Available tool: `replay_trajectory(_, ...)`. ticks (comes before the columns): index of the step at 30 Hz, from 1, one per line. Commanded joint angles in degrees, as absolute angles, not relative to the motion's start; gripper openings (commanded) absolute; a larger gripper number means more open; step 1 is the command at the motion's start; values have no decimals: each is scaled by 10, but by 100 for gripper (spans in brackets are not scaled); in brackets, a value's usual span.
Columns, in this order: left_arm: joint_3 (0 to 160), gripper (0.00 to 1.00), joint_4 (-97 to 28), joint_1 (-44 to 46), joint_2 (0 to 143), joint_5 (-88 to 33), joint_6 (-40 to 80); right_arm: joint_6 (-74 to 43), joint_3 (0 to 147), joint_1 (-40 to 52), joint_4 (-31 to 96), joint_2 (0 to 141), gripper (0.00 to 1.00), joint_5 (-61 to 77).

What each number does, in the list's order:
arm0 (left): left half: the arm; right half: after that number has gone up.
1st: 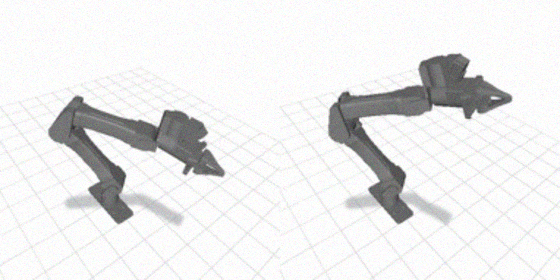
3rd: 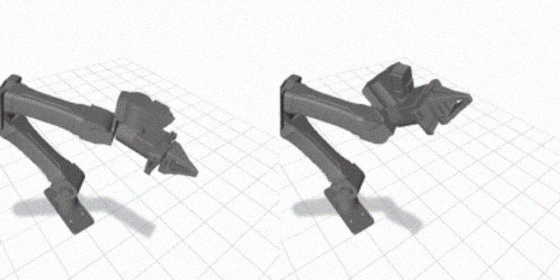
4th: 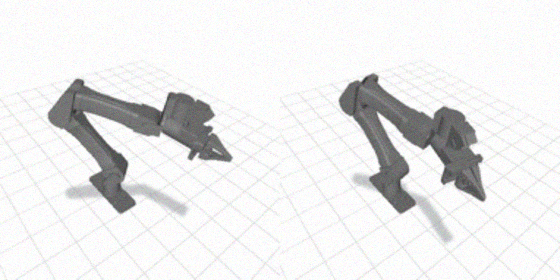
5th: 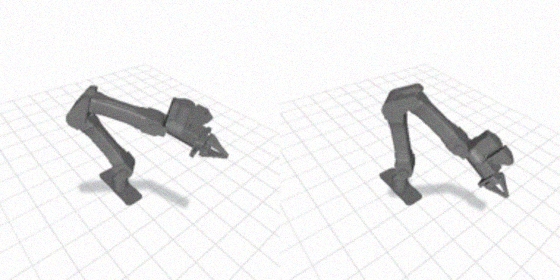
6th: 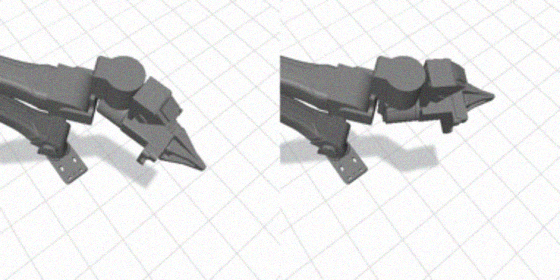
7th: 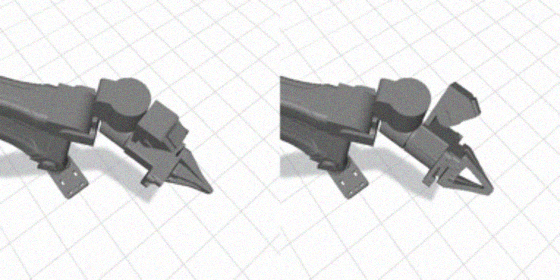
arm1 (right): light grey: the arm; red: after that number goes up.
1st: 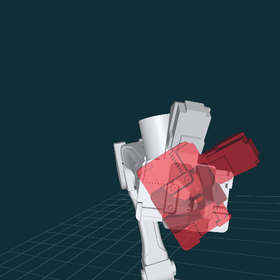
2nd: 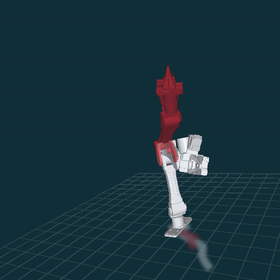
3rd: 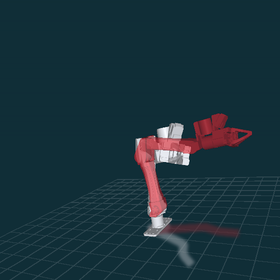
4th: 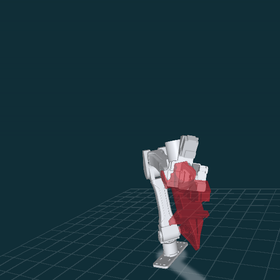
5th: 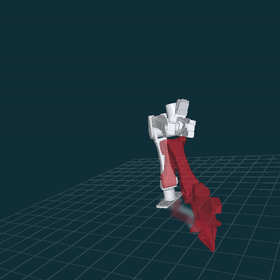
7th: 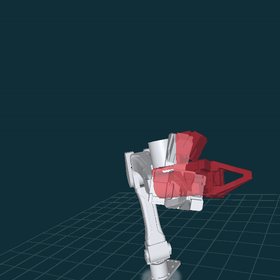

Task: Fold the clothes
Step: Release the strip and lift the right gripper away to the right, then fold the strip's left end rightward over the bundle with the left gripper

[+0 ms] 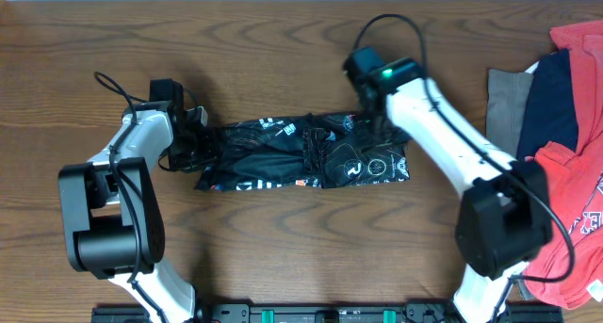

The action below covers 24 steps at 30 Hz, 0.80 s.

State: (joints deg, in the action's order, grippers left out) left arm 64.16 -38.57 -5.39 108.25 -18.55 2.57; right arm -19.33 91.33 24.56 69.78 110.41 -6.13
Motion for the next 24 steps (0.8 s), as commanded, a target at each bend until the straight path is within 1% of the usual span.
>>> replay_trajectory(1, 632, 6, -385, -51, 1096, -188, 22, -201, 922, 218, 701, 1059, 43, -87)
replay_trajectory(7, 641, 6, -381, -60, 1096, -188, 22, -201, 922, 164, 711, 1023, 42, -89)
replay_trajectory(13, 689, 6, -403, -119, 1077, -171, 24, -194, 922, 81, 750, 1009, 43, -114)
replay_trajectory(18, 752, 6, -445, -178, 1059, -119, 28, -165, 922, 17, 764, 1009, 42, -114)
replay_trajectory(21, 797, 6, -476, -198, 1052, -120, 31, -160, 922, -14, 767, 1009, 43, -114)
replay_trajectory(24, 847, 6, -530, -196, 1048, -147, 35, -156, 922, -36, 769, 1009, 43, -113)
